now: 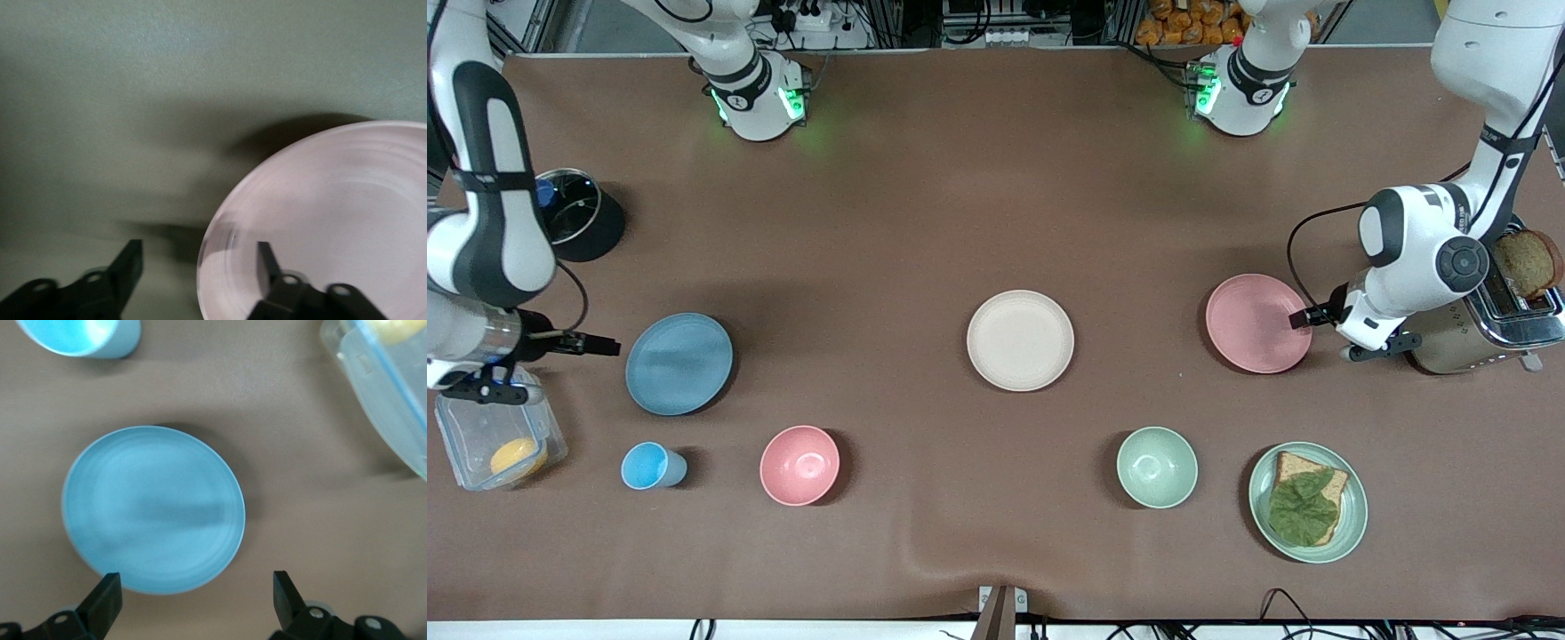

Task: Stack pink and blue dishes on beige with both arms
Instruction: 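Grasp the pink plate with the left gripper while the right gripper grasps the blue plate, then carry the pink plate onto the beige plate while the right gripper lifts the blue plate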

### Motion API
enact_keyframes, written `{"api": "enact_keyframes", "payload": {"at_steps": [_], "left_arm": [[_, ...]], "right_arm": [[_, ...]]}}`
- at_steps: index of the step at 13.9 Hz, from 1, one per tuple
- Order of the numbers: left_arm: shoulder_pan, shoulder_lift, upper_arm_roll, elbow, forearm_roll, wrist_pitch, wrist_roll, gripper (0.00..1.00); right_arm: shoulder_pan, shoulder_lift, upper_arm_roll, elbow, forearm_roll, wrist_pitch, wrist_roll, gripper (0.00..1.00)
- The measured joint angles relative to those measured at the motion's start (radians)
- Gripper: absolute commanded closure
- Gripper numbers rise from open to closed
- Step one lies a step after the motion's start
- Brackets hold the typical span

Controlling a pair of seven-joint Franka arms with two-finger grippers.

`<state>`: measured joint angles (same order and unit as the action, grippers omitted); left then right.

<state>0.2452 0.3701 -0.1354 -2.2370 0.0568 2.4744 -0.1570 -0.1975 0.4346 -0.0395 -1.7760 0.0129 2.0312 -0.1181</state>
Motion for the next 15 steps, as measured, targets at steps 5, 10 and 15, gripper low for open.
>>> {"api": "enact_keyframes", "payload": {"at_steps": [5, 10, 15], "left_arm": [[0.000, 0.011, -0.001, 0.003, 0.000, 0.007, 0.000, 1.00], [0.003, -0.085, -0.069, 0.081, 0.000, -0.055, 0.019, 1.00], [-0.009, -0.177, -0.311, 0.221, -0.061, -0.224, -0.065, 1.00]], "right_arm": [[-0.023, 0.116, 0.000, -0.022, 0.000, 0.116, -0.002, 0.00], [-0.050, 0.181, 0.000, -0.022, 0.004, 0.169, -0.018, 0.27], [-0.051, 0.205, 0.004, -0.021, 0.064, 0.173, -0.019, 1.00]]}}
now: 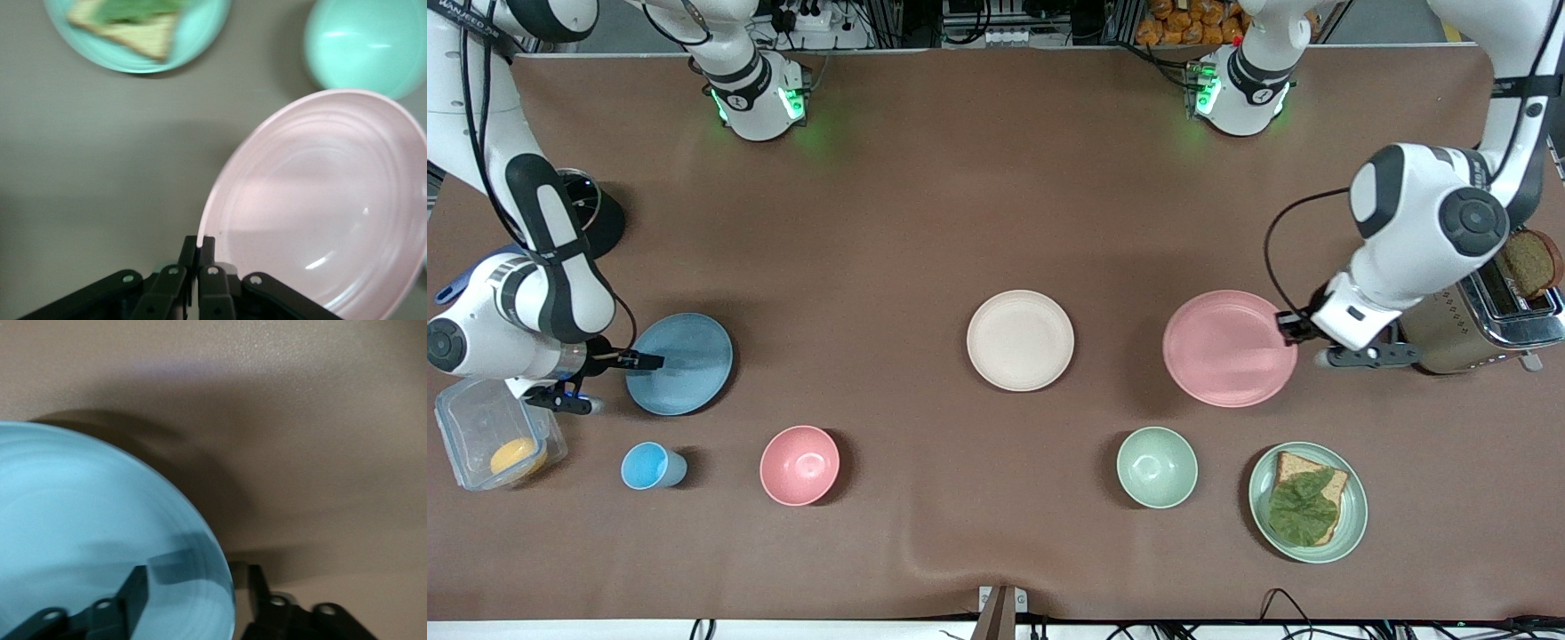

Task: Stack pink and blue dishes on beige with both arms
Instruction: 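Carry the pink plate onto the beige plate while the right gripper lifts the blue plate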

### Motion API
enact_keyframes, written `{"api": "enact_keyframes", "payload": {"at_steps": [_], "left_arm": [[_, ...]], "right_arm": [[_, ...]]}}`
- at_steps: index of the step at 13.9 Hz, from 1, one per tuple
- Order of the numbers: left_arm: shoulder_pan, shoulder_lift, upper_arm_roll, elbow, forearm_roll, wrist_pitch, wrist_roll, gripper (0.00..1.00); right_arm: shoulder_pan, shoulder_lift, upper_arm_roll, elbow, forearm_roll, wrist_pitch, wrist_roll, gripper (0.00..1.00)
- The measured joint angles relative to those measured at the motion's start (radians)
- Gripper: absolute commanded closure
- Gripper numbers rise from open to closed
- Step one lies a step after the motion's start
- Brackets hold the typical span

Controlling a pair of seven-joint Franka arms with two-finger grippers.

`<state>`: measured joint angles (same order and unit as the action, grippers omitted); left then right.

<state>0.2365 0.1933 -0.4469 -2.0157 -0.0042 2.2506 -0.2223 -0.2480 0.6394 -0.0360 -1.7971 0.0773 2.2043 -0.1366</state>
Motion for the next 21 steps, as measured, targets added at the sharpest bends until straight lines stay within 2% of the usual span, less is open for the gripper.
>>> {"api": "enact_keyframes", "payload": {"at_steps": [2, 3, 6, 8, 11, 16, 21], "left_arm": [[-0.033, 0.030, -0.102, 0.004, -0.009, 0.000, -0.095, 1.00], [-0.079, 0.062, -0.125, 0.015, -0.009, 0.003, -0.155, 1.00], [-0.230, 0.185, -0.130, 0.087, 0.006, 0.008, -0.295, 1.00], [-0.289, 0.263, -0.128, 0.131, 0.081, 0.009, -0.389, 1.00], [-0.298, 0.337, -0.124, 0.160, 0.152, 0.021, -0.432, 1.00], [-0.316, 0.415, -0.122, 0.195, 0.165, 0.068, -0.443, 1.00], [-0.323, 0.453, -0.122, 0.206, 0.168, 0.090, -0.446, 1.00]], "right_arm": [[0.000, 0.000, 0.000, 0.000, 0.004, 0.000, 0.000, 1.00], [0.000, 0.000, 0.000, 0.001, 0.005, 0.000, -0.001, 1.00], [-0.001, -0.007, 0.000, 0.007, 0.008, -0.010, -0.045, 1.00], [-0.002, -0.009, 0.000, 0.009, 0.015, -0.013, -0.079, 1.00], [-0.002, -0.031, 0.004, 0.027, 0.017, -0.067, -0.092, 1.00], [0.010, -0.111, 0.015, 0.055, 0.017, -0.217, -0.092, 1.00], [0.055, -0.192, 0.020, 0.087, 0.017, -0.367, -0.067, 1.00]]}}
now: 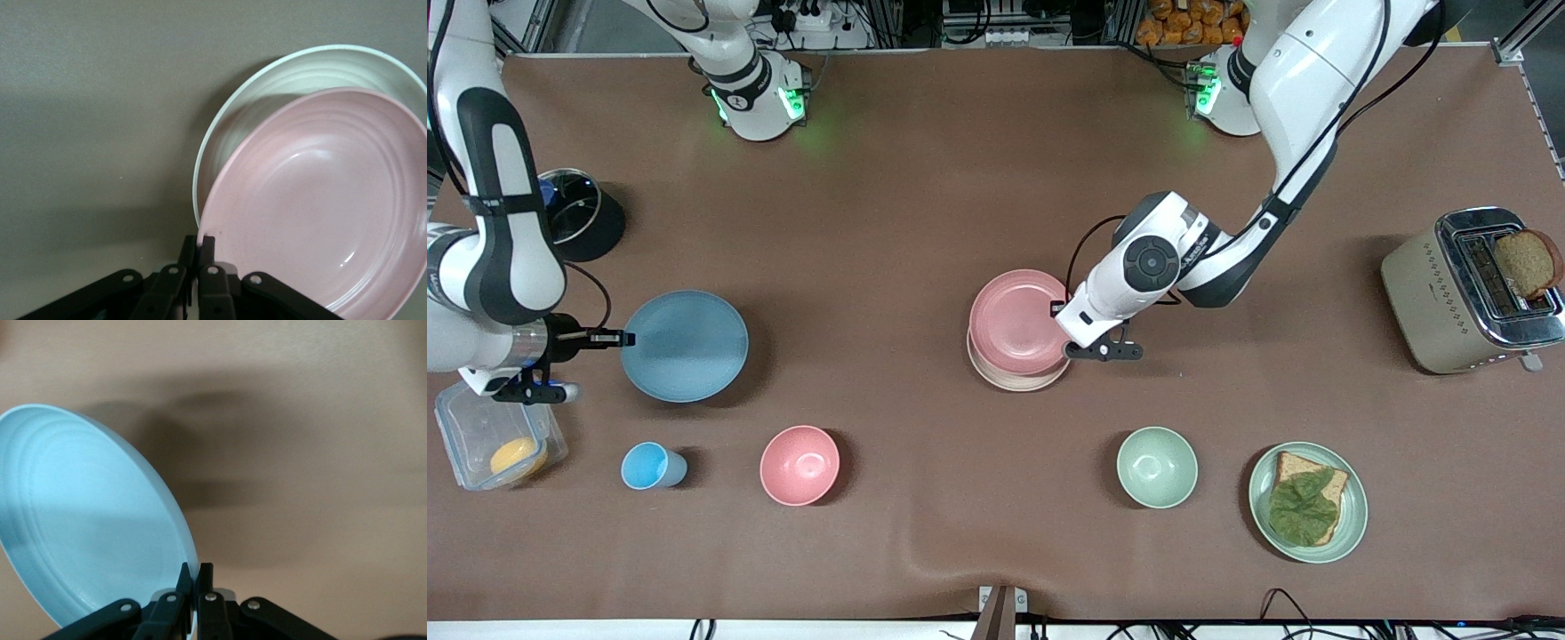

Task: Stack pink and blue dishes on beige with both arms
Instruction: 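Carry the pink plate onto the beige plate while the right gripper lifts the blue plate, then release the pink plate with the left gripper while the right gripper carries the blue plate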

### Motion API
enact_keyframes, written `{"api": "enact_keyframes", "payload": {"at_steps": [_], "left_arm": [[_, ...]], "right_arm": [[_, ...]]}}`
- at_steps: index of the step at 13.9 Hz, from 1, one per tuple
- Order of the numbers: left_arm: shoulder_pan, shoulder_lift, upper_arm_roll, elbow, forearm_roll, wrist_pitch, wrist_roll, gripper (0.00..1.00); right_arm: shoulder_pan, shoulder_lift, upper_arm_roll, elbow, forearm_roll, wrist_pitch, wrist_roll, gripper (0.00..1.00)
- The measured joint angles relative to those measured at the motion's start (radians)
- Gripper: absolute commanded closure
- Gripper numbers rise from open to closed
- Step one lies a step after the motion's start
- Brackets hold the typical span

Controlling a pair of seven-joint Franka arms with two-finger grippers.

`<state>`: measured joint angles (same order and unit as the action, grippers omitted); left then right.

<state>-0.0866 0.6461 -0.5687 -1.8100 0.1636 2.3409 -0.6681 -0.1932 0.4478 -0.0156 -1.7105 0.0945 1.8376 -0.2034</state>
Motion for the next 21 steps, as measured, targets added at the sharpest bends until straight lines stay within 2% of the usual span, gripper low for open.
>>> {"api": "enact_keyframes", "payload": {"at_steps": [4, 7, 8, 9, 13, 15, 18, 21], "left_arm": [[0.000, 0.019, 0.002, 0.024, 0.014, 0.001, 0.000, 1.00], [0.000, 0.039, 0.003, 0.052, 0.019, 0.001, 0.000, 1.00], [0.000, 0.044, 0.004, 0.056, 0.020, 0.001, 0.000, 0.59], [0.000, 0.046, 0.004, 0.058, 0.020, 0.001, 0.000, 0.01], [0.005, 0.041, 0.007, 0.077, 0.026, 0.001, 0.000, 0.00], [0.038, -0.002, 0.017, 0.110, 0.040, -0.030, 0.000, 0.00], [0.198, -0.194, 0.017, 0.158, 0.049, -0.196, 0.023, 0.00], [0.356, -0.413, 0.016, 0.174, 0.039, -0.422, 0.150, 0.00]], "right_arm": [[0.092, -0.080, 0.004, 0.007, 0.011, -0.094, 0.124, 1.00], [0.141, -0.129, 0.007, 0.015, 0.073, -0.157, 0.185, 1.00], [0.143, -0.134, 0.007, 0.023, 0.097, -0.180, 0.190, 1.00], [0.143, -0.135, 0.007, 0.038, 0.117, -0.206, 0.191, 1.00], [0.175, -0.135, 0.008, 0.093, 0.165, -0.257, 0.193, 1.00], [0.220, -0.133, 0.008, 0.099, 0.200, -0.256, 0.220, 1.00], [0.301, -0.111, 0.009, 0.100, 0.264, -0.227, 0.297, 1.00], [0.350, -0.046, 0.009, 0.099, 0.414, -0.197, 0.323, 1.00]]}}
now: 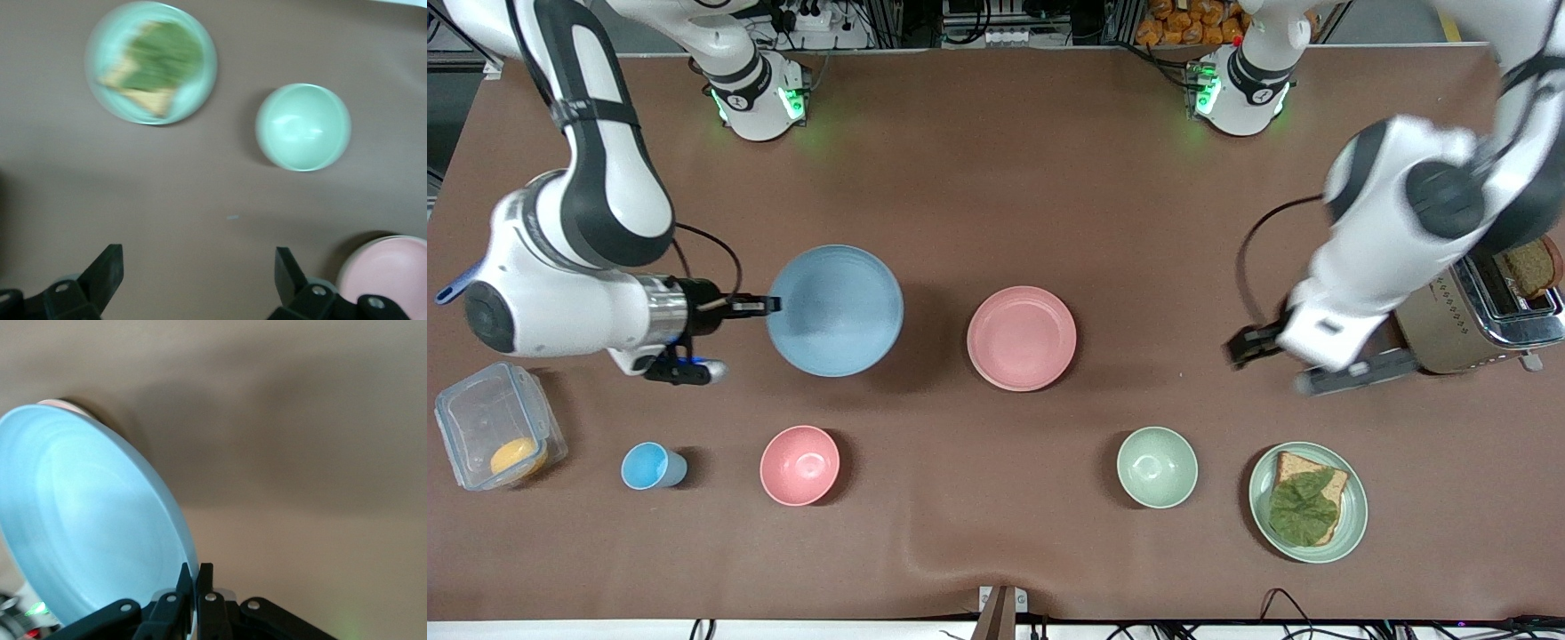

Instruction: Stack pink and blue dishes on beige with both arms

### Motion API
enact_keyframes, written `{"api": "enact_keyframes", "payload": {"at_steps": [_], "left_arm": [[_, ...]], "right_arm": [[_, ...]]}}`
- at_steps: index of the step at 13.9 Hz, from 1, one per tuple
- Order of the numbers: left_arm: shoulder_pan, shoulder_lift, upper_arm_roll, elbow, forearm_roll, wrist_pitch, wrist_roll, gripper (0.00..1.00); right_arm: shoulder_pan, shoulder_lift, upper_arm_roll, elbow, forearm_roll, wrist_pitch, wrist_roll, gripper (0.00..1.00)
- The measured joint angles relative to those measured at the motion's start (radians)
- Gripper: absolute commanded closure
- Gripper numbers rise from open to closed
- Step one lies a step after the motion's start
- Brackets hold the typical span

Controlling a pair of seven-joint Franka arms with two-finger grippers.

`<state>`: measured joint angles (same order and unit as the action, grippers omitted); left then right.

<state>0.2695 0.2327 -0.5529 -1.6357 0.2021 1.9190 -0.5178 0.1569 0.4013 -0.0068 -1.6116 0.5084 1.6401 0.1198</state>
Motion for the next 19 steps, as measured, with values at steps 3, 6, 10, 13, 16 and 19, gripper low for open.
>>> {"api": "enact_keyframes", "payload": {"at_steps": [3, 6, 10, 13, 16, 19], "left_arm": [[0.076, -0.093, 0.004, 0.041, -0.035, -0.130, 0.111, 0.00], [0.128, -0.085, 0.008, 0.119, -0.037, -0.222, 0.129, 0.00], [0.129, -0.082, 0.028, 0.144, -0.060, -0.284, 0.135, 0.00], [-0.082, -0.112, 0.242, 0.149, -0.089, -0.305, 0.139, 0.00], [-0.175, -0.124, 0.347, 0.147, -0.099, -0.327, 0.185, 0.00], [-0.171, -0.125, 0.360, 0.136, -0.105, -0.334, 0.204, 0.00]], "right_arm": [[0.089, 0.075, 0.001, 0.000, 0.064, 0.107, 0.020, 1.00], [0.227, 0.128, 0.003, 0.002, 0.067, 0.263, 0.109, 1.00], [0.344, 0.161, 0.002, 0.002, 0.067, 0.351, 0.145, 1.00], [0.376, 0.200, 0.001, 0.001, 0.067, 0.416, 0.145, 1.00], [0.398, 0.243, 0.001, 0.002, 0.067, 0.482, 0.147, 1.00], [0.407, 0.255, 0.001, 0.003, 0.067, 0.494, 0.148, 1.00]]}}
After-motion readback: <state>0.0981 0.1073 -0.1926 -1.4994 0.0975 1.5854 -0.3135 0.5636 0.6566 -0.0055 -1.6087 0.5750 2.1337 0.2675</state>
